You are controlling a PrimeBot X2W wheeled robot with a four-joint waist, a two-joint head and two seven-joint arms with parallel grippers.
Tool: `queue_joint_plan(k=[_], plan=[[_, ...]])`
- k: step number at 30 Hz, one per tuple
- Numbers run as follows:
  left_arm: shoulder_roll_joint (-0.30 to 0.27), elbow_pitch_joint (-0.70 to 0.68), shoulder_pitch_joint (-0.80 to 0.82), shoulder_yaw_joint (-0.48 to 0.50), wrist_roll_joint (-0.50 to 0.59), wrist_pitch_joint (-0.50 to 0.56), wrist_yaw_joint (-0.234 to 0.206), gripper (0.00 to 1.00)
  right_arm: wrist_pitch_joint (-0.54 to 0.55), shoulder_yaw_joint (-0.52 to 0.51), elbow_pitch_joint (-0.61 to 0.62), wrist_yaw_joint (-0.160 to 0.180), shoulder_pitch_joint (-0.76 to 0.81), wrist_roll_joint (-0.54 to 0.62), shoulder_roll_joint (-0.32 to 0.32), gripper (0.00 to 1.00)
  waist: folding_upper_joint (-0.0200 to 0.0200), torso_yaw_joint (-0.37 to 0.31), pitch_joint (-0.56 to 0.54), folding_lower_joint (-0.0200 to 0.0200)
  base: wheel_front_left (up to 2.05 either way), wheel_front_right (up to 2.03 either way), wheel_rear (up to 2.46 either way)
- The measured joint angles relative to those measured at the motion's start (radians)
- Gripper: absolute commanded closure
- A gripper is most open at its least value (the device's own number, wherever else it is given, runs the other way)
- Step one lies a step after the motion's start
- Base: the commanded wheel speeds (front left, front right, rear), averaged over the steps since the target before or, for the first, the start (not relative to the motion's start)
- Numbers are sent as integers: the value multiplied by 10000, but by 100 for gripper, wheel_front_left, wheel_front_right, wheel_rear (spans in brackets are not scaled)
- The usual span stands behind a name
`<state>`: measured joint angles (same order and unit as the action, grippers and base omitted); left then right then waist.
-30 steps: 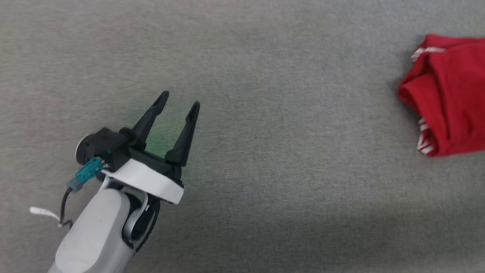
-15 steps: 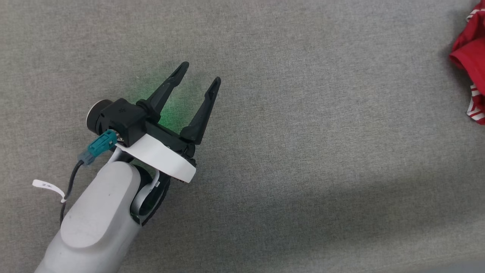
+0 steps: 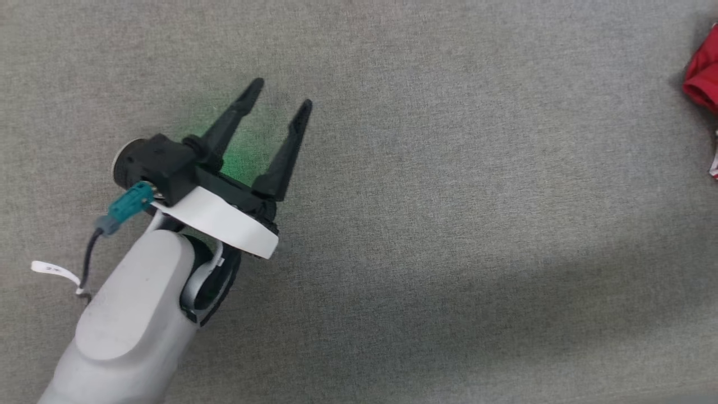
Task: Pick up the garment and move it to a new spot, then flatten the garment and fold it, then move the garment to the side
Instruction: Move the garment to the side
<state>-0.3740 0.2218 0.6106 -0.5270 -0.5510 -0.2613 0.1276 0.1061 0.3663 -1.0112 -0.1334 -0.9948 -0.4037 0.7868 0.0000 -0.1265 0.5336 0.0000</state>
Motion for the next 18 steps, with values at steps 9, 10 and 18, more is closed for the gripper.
queue_joint_plan(k=[9,10,18], plan=[[65,-182,-593,978,40,0,0,0,-301,199,148,0,-1,-550,29,0,0,-5,-549,0,0,0,0],[96,-182,-675,1043,44,0,0,0,-360,188,173,0,6,-660,17,0,0,1,-628,0,0,0,0],[508,-36,-1429,2192,153,0,0,0,-901,383,965,0,561,-1664,-403,0,0,142,-1455,0,0,0,0]])
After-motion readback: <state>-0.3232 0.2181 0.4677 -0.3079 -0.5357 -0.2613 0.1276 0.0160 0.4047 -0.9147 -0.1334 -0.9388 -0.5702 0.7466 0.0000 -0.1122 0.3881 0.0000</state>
